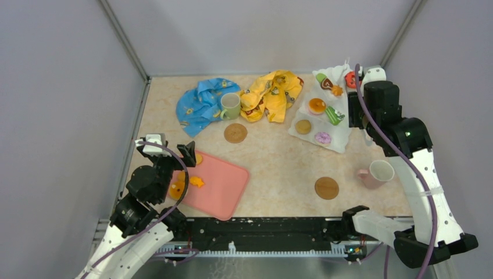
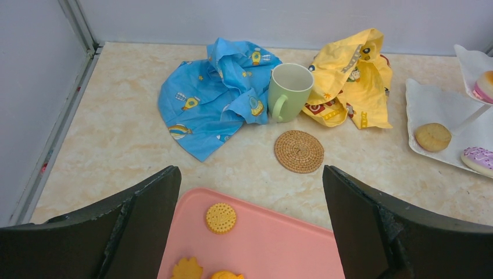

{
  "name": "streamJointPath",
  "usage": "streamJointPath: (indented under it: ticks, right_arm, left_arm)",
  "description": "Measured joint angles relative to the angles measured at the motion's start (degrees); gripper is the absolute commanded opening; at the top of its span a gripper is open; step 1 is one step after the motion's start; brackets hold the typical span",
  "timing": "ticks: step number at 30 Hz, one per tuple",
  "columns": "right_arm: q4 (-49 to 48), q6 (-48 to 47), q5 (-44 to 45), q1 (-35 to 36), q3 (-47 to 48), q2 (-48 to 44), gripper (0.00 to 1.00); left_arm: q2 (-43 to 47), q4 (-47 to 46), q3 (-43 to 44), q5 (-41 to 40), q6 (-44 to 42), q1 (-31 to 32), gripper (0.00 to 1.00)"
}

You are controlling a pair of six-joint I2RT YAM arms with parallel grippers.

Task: Serve the afternoon tea
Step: Place the desert on the desert table.

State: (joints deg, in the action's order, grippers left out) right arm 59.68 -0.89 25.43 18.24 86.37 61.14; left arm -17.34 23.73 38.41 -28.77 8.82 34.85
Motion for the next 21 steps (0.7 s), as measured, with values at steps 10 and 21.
streamJointPath:
  ticks: [10, 21]
  right_arm:
    - [0.0, 0.0, 0.0, 0.0, -0.1, -0.5, 0.53]
    - [0.1, 0.0, 0.1, 0.0, -0.6, -1.2, 0.53]
  left_arm:
    - [0.0, 0.0, 0.0, -0.1, 0.0, 0.0, 0.99]
    - [0.0, 0.0, 0.0, -0.2, 0.0, 0.0, 0.99]
